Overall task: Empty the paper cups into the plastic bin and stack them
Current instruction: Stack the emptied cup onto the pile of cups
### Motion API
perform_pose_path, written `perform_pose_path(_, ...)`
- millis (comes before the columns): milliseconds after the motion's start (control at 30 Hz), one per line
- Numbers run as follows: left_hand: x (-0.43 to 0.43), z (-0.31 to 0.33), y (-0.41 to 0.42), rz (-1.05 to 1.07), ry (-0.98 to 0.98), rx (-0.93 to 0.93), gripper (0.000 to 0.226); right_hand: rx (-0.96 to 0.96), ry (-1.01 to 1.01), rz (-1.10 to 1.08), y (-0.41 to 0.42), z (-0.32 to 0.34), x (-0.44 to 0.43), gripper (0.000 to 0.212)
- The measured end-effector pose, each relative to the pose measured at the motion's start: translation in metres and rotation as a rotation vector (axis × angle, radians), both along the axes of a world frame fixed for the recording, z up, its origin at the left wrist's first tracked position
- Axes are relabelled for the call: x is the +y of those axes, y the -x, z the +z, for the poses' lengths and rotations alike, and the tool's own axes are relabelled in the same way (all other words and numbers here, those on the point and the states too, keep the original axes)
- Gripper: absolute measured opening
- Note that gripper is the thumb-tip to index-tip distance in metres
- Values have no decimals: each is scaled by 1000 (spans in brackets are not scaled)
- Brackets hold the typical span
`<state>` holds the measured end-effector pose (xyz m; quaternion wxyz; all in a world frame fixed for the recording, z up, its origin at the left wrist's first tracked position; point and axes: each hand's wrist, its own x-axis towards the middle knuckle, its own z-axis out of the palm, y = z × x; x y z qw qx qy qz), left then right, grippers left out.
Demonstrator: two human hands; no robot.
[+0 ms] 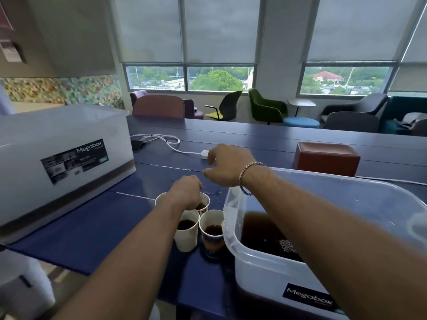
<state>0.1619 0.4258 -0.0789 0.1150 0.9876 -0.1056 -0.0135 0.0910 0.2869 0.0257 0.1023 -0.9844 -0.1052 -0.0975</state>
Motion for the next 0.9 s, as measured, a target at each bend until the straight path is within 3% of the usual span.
perform_pose_path(367,-1,1,-15,147,12,-143,20,38,-88,-62,-14,-18,-12,24)
perform_pose_path(600,-13,87,-22,188,206,-300,22,5,-292,-99,-8,-5,-30,27)
perform_pose_path(767,-45,161,-2,92,274,-354,29,13,-503,-114,5,9,-49,57)
perform_pose_path(900,-83,194,23,-6,289,-368,28,-66,-714,-102,27,21,-68,63)
